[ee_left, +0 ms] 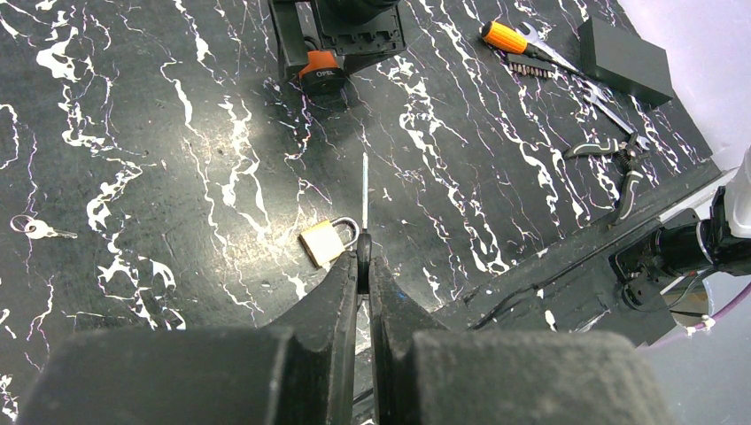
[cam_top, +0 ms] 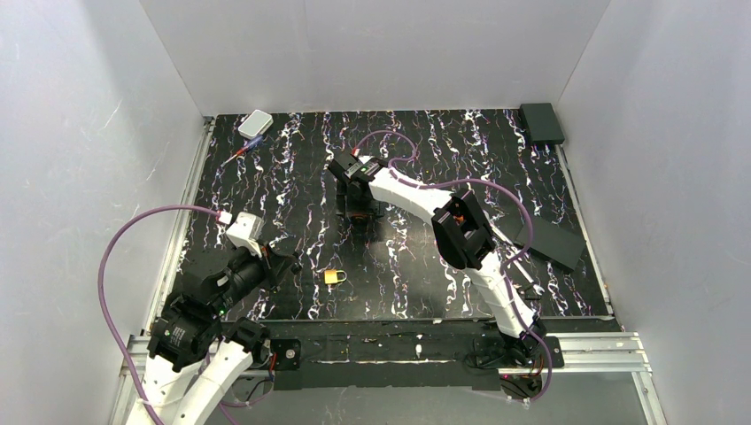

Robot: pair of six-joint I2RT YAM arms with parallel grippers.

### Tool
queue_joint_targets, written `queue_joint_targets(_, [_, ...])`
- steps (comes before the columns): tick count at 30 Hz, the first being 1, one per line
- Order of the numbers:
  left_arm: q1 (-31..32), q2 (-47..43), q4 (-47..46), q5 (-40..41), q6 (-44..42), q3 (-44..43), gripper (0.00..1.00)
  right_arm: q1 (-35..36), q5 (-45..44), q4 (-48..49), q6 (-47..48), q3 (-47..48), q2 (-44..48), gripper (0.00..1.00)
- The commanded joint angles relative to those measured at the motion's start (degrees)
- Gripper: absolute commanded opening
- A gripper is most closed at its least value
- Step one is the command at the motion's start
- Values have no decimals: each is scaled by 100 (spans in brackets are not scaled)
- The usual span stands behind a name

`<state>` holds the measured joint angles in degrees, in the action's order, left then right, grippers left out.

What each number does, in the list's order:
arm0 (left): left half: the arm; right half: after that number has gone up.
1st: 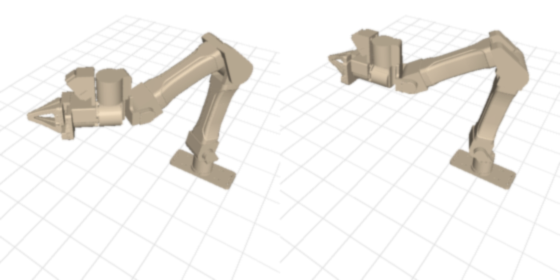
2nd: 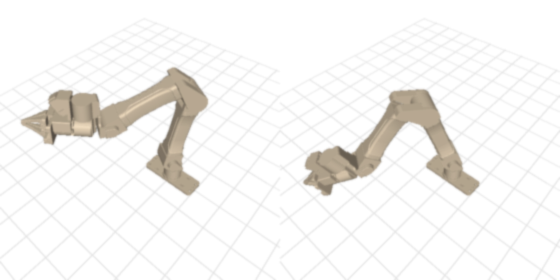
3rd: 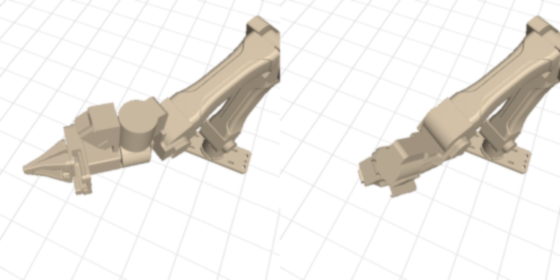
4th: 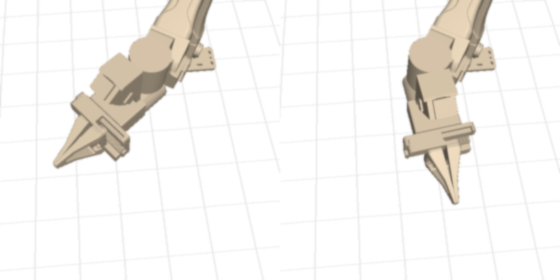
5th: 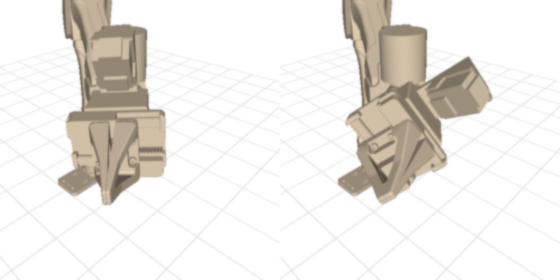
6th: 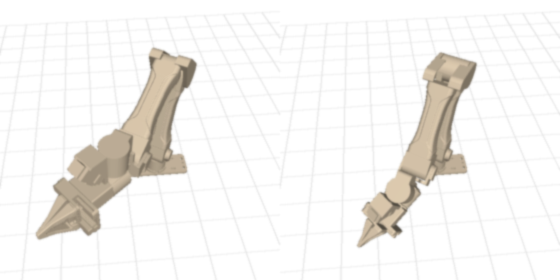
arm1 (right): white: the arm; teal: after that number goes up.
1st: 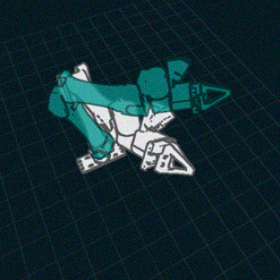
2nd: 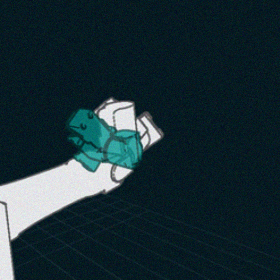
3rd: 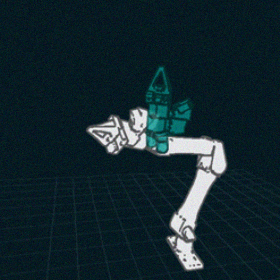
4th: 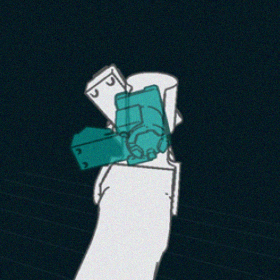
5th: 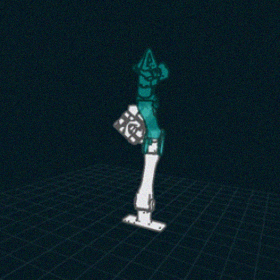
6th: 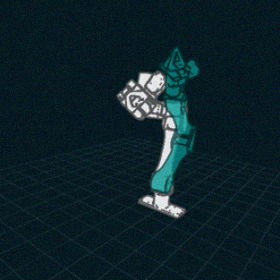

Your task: Unlock with the key

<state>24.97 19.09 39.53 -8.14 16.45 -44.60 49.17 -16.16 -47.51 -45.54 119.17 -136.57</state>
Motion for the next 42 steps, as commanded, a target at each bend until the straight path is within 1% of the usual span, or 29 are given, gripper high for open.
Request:
queue_joint_targets(1, [8,2,-9,-25,-87,13,0,-21,-63,160,-100,235,-211,86])
queue_joint_targets(7, [8,24,-15,-38,-89,13,0,-39,-54,178,-78,279,-281,84])
queue_joint_targets(8, [8,20,-15,-38,-86,13,0,-39,-43,199,-61,285,-303,82])
queue_joint_targets(11, [8,33,-22,-32,-84,13,0,-46,-125,172,-22,323,-352,81])
queue_joint_targets(14, [9,45,-16,-21,-89,13,0,-74,-194,163,12,298,-418,78])
queue_joint_targets(16, [9,33,-15,1,-87,21,0,-74,-233,196,1,198,-407,71])
queue_joint_targets(21, [12,31,-15,5,-88,21,0,-74,-287,273,-10,58,-390,67])
queue_joint_targets(28, [12,58,-10,23,-87,21,0,-133,-255,418,43,-206,-366,40])
queue_joint_targets(32, [8,101,-7,31,-84,29,0,-161,-168,519,105,-354,-239,17])
queue_joint_targets(35, [8,148,-15,41,-74,30,0,-171,-177,607,93,-508,10,3])
queue_joint_targets(36, [8,174,-15,30,-75,26,0,-178,-182,641,71,-573,83,1])
queue_joint_targets(38, [8,210,-15,23,-69,21,0,-179,-197,1001,15,-981,527,1])
queue_joint_targets(42, [8,309,-8,23,-71,18,0,-179,-173,2189,-250,-2320,1645,1])
